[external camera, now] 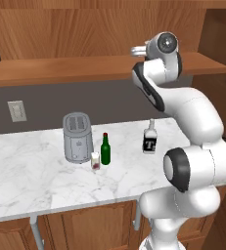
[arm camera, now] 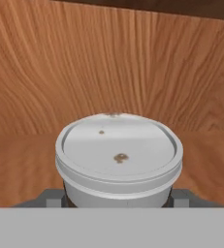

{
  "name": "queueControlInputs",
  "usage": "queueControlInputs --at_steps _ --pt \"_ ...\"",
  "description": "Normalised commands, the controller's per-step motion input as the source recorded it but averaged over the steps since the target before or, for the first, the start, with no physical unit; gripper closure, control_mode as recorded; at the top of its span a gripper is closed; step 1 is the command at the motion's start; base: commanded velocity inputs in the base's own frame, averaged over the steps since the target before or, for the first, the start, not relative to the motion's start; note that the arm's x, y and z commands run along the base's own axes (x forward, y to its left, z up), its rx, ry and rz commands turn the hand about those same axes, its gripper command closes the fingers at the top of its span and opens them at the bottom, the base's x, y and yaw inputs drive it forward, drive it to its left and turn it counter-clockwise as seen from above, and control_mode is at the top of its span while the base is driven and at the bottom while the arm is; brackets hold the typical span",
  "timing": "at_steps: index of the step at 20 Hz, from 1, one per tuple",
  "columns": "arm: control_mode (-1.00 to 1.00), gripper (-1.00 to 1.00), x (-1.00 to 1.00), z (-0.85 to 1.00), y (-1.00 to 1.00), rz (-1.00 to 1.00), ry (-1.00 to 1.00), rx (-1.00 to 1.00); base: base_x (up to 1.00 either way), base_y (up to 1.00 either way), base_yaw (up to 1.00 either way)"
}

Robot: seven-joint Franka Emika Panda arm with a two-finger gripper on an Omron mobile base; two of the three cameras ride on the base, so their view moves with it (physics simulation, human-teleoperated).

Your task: Sort all alcoholic drinks to one cabinet, and non-alcoholic drinks to the other.

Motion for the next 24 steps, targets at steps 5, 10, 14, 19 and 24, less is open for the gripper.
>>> queueControlInputs --at_steps 5,10,14,19,24 --pt "-1.0 1.0 0.19 -0.26 0.0 0.06 0.0 0.0 0.0 0.0 0.0" --pt "-1.0 1.0 0.27 -0.15 0.0 0.06 0.0 0.0 0.0 0.0 0.0" --pt "-1.0 1.0 0.37 -0.1 0.0 0.05 0.0 0.0 0.0 0.0 0.0" --pt "-1.0 1.0 0.35 -0.13 0.0 0.04 0.0 0.0 0.0 0.0 0.0" --pt "-1.0 1.0 0.34 -0.2 0.0 0.04 0.0 0.0 0.0 0.0 0.0"
